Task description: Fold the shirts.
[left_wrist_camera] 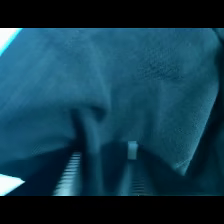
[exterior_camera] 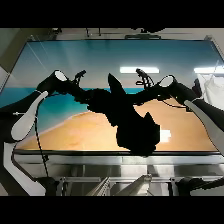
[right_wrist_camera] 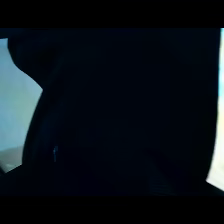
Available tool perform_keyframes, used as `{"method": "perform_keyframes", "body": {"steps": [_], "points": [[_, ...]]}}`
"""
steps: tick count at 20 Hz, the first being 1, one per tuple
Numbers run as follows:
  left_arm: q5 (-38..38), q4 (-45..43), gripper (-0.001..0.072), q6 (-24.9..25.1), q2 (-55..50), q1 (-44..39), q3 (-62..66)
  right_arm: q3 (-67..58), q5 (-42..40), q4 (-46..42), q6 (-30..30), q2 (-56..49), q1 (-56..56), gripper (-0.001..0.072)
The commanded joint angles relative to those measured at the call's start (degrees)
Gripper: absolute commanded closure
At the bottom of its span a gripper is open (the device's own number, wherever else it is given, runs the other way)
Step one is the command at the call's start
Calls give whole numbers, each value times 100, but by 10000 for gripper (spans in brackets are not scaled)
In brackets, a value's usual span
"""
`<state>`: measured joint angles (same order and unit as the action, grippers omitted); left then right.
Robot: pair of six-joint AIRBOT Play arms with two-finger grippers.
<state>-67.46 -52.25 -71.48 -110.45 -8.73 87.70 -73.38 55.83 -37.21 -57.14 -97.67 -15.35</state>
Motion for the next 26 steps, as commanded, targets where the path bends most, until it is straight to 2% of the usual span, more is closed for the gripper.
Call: {"method": "perform_keyframes", "body": {"steps": [1,2,4,6,7,8,9,10,11,12,13,15,18,20,23,24,26], "points": [[-105,-15,628,11,-109,-87,76,-122,142,664,385,-225,-160,113],[-142,-11,708,9,-107,-87,76,-122,142,664,382,-251,-190,118],[-216,-11,710,7,-107,-83,76,-122,168,669,382,-332,-201,364],[-310,-11,710,7,-101,-83,76,-122,157,732,382,-393,-201,370],[-323,-11,710,7,-101,-83,76,-122,160,791,385,-415,-201,432],[-328,-11,710,4,-101,-83,76,-122,157,791,387,-424,-201,689],[-328,-11,710,4,-101,-83,76,-122,114,791,389,-424,-199,692],[-328,-11,711,4,-101,-79,76,-144,96,789,398,-424,-190,656],[-334,-11,710,4,-101,-76,76,-216,90,789,407,-424,-170,401],[-343,-13,710,4,-101,-76,76,-345,42,785,404,-422,-151,110],[-365,-13,710,4,-101,-76,76,-514,-55,721,402,-422,-142,66],[-422,-11,710,4,-101,-76,76,-885,-415,302,160,-426,-166,66],[-446,-11,710,4,-101,-76,76,-1346,-597,-944,-927,-625,-267,66],[-448,-11,710,7,-101,-76,76,-1419,-542,-1659,-1436,-807,-348,68],[-448,-13,710,9,-101,-74,76,-1419,-487,-1661,-1515,-933,-490,84],[-444,-11,710,7,-101,-76,76,-1419,-485,-1663,-1513,-940,-555,295],[-437,-9,710,7,-101,-74,76,-1419,-490,-1652,-1517,-949,-634,494]]}}
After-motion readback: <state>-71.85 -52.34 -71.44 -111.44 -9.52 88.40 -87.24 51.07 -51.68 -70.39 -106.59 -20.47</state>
